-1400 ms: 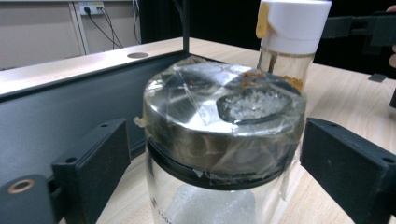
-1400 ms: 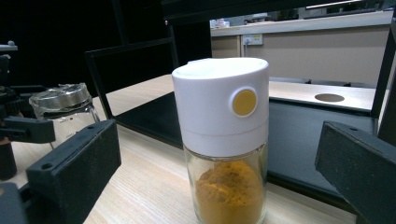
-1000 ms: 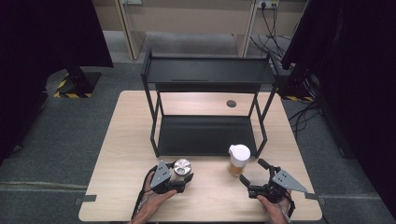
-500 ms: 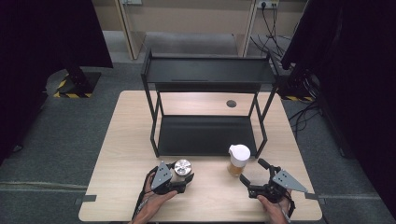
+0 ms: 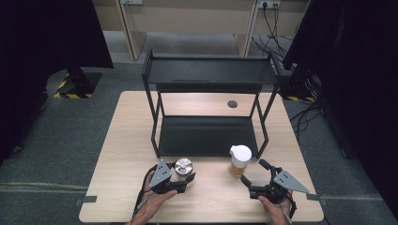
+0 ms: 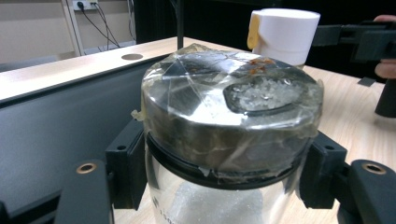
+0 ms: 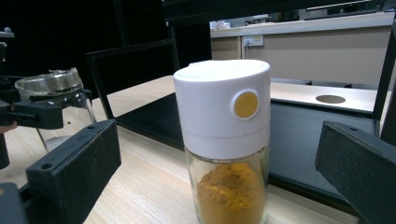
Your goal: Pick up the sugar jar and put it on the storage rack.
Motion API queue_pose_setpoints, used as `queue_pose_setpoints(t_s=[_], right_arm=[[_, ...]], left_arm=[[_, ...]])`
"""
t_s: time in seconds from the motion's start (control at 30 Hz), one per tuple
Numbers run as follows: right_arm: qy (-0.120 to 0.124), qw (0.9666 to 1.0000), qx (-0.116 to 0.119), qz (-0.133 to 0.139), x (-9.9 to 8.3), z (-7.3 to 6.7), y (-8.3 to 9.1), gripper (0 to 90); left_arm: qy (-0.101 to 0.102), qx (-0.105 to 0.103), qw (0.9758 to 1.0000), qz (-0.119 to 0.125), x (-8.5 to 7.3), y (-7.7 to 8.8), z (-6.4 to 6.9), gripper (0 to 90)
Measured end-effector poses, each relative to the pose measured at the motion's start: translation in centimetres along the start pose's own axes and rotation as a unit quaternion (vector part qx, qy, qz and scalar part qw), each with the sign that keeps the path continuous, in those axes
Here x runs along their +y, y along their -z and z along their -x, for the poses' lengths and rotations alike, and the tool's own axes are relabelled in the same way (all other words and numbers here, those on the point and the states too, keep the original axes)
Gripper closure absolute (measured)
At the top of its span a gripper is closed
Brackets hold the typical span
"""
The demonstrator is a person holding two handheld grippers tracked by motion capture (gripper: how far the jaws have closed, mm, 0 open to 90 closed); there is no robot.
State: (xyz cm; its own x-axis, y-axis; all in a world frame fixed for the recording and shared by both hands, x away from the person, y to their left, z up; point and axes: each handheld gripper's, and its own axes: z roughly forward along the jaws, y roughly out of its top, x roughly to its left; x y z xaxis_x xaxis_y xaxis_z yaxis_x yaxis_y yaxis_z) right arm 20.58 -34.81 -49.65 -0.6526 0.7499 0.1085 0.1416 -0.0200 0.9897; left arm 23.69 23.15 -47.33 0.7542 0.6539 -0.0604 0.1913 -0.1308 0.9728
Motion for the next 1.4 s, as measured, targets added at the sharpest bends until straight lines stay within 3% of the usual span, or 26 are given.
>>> queue_pose_setpoints(t_s=[0.47,0.93,1.4], right_arm=[[-0.001,1.0,0.001,0.001,0.0,0.0,-0.1,0.5],[-0.002,1.0,-0.001,0.003,0.0,0.0,0.0,0.5],[-0.003,1.0,0.0,0.003,0.0,0.0,0.0,0.5]], left_arm=[[-0.006,-0.014,0.9999,0.007,3.2,0.4,-0.8,31.3],[-0.001,-0.029,0.9995,0.008,8.0,0.8,-2.3,31.3],[-0.01,-0.035,0.9993,0.007,12.6,0.8,-3.2,31.3]])
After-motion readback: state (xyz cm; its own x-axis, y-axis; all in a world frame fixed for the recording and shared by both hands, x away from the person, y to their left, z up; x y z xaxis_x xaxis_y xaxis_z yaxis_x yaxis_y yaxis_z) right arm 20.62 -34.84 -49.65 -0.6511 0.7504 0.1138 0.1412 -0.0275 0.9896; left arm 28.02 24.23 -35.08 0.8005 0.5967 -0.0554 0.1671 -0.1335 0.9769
